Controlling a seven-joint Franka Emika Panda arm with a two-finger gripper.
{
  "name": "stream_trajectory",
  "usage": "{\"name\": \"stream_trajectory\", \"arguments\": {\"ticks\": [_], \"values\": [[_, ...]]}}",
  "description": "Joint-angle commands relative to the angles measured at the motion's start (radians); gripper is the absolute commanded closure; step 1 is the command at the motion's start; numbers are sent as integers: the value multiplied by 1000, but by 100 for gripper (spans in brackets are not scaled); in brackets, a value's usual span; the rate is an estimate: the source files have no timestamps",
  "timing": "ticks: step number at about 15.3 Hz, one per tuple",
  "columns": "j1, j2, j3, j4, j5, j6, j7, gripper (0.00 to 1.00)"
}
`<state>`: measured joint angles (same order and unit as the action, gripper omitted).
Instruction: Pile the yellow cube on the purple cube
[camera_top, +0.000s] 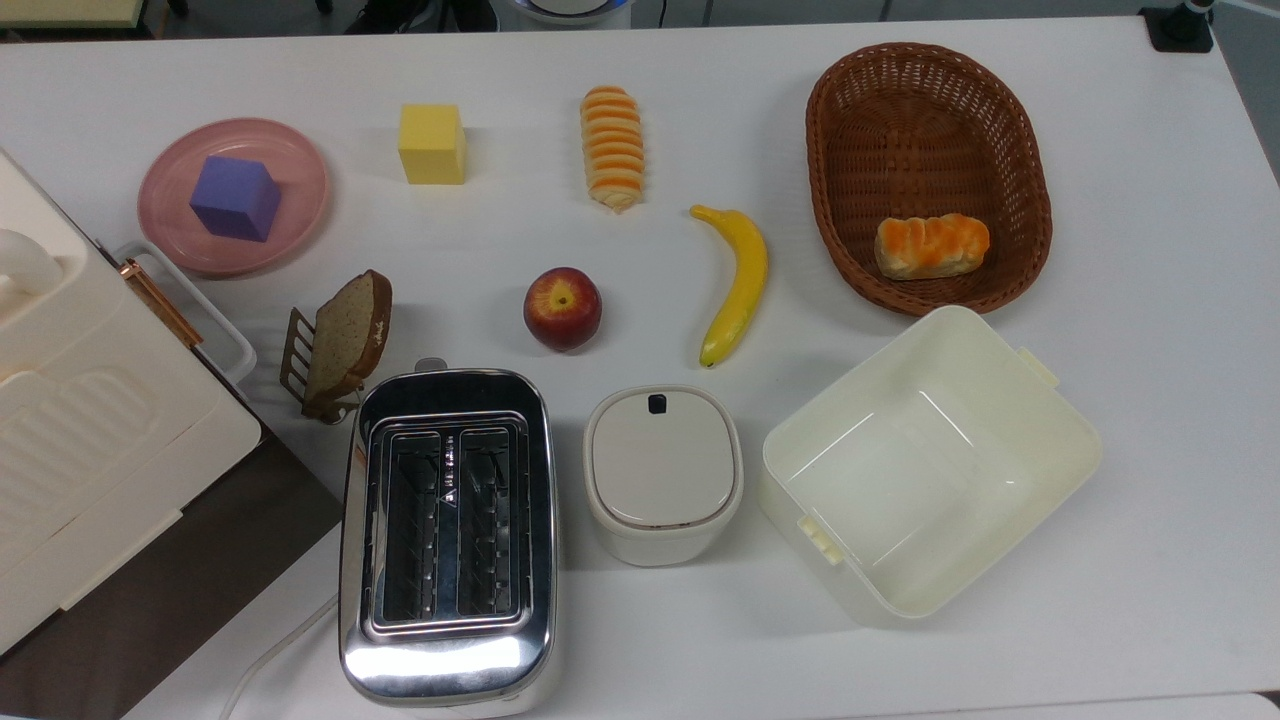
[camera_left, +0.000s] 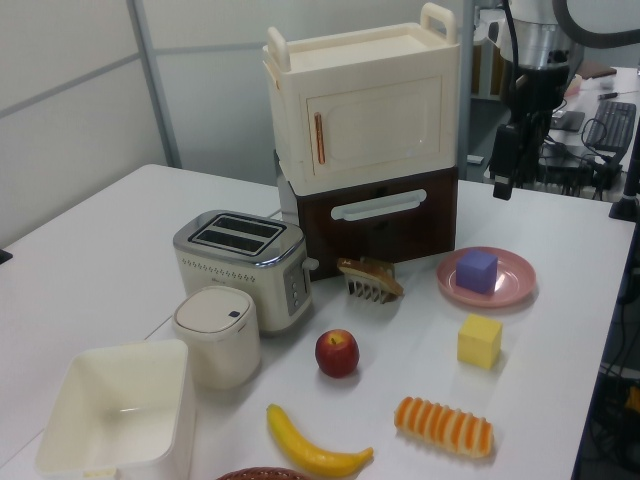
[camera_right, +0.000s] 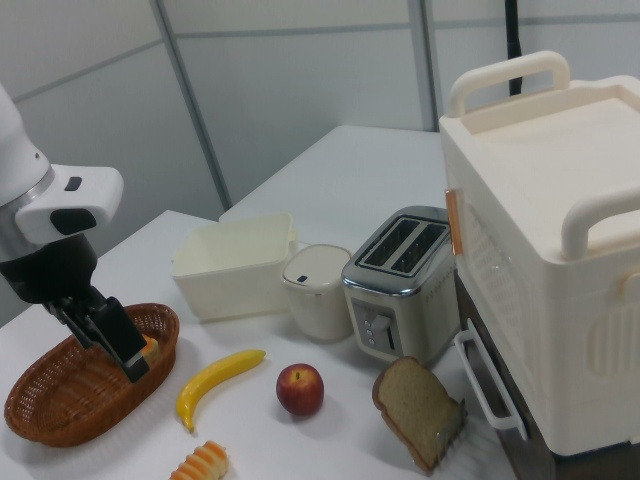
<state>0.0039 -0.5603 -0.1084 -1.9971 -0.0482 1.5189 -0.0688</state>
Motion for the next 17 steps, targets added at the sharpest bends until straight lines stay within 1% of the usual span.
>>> {"name": "stream_trajectory", "arguments": {"ticks": [1,3,5,7,11,14,17], "values": [[16,-23,-14,-23,19,-23,-19,0],[18,-24,-24,-29,19,-16,-19,0],[16,-30,-24,-61,19,-3,-19,0],[15,-38,-24,-110,19,27,-19,0],[4,-52,-25,-247,19,122,-20,0],[4,-56,-27,-313,19,171,-20,0],[4,-84,-31,-373,19,214,-20,0]]}}
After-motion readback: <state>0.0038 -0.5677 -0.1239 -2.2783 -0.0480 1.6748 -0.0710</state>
